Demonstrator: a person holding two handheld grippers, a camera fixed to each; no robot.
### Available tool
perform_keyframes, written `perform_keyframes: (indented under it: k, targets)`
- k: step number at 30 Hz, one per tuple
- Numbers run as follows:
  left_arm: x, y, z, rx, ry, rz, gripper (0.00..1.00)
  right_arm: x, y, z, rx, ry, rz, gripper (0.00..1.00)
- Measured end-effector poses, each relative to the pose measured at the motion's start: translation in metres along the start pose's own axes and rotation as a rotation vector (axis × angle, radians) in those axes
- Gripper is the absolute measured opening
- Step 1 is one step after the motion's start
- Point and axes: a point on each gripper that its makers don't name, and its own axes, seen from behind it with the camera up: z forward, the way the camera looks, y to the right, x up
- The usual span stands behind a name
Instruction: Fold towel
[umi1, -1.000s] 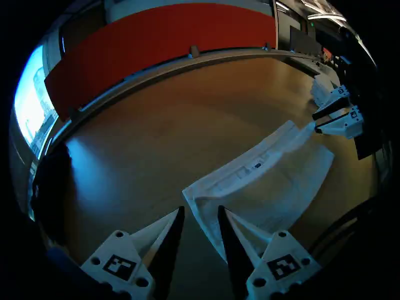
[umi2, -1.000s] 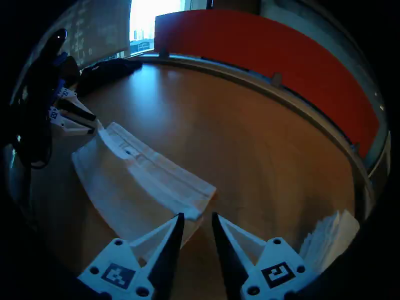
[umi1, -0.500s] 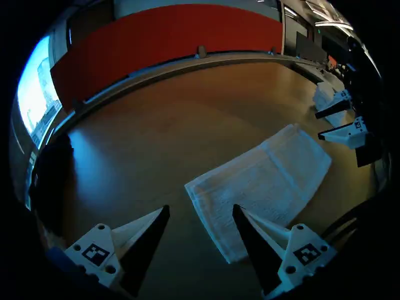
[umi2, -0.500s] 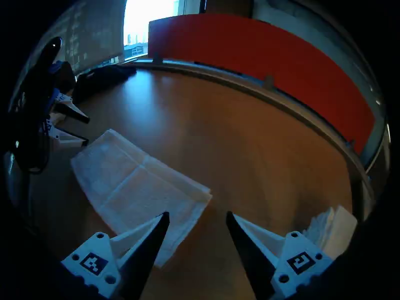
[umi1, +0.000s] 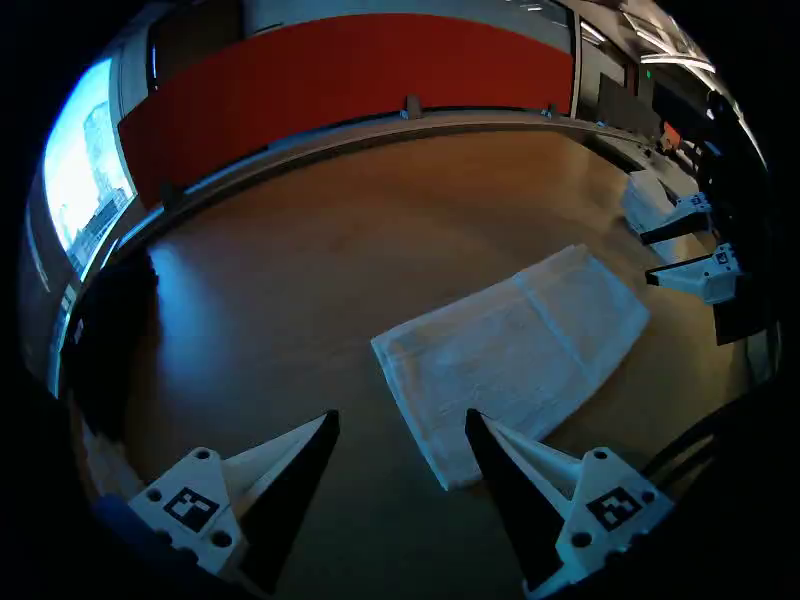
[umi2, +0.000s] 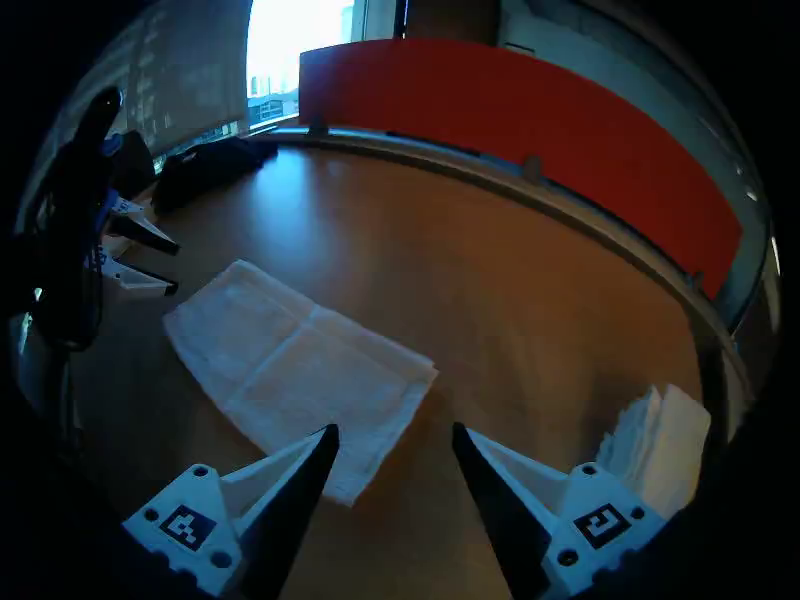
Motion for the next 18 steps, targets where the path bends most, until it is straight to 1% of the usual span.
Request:
perform_keyframes:
  k: [9,12,18]
  targets:
    - [-0.018,0.004,-0.017,0.01,-0.002,-0.036,0.94,-0.009,-0.015,-0.019,0.001,0.005,0.019,0.87]
    - [-0.023,0.003,-0.019,0.015,-0.003,-0.051,0.93,-0.013,-0.018,-0.021,0.004,0.002,0.023,0.87]
    - [-0.027,-0.002,-0.026,0.036,0.008,-0.073,0.93,-0.015,-0.022,-0.02,0.018,0.0,0.017,0.87]
